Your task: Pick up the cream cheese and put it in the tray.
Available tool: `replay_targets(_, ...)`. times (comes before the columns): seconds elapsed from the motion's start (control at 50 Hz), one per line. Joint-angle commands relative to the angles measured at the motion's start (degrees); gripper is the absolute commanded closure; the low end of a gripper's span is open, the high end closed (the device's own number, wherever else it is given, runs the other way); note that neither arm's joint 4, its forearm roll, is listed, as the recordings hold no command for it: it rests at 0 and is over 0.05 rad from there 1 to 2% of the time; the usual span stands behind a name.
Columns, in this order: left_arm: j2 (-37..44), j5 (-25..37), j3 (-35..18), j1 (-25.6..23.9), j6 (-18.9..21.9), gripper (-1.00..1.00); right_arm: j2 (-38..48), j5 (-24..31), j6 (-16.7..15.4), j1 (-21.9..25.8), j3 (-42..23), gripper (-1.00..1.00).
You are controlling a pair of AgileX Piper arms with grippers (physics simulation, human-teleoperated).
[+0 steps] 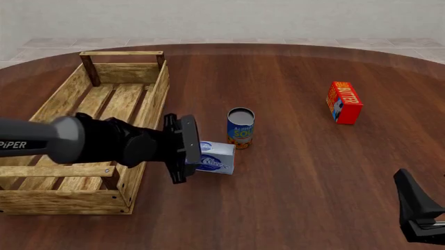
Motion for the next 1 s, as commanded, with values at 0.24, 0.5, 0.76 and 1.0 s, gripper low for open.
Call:
replay_targets(0.24, 4.18, -2.21, -1.13, 1.63, 0.34, -1.00, -0.10, 0.13, 0.19, 0.06, 0.03, -1.00)
replay_targets(0.5, 5.78, -0.99, -2.59, 1.92, -1.09, -1.00, -0.17, 0.26, 0.36, -0.03, 0.02, -1.00)
replay_targets(0.76, 6.10, 0.17, -3.30, 1.62, -2.03, -1.00, 0.01, 0.21, 0.55, -0.11, -0.03, -1.00)
replay_targets(1.0, 6.33, 0.24, -2.91, 0.29, -3.54, 1.00, 0.15, 0.11, 0.63, -0.17, -0.04, -1.00)
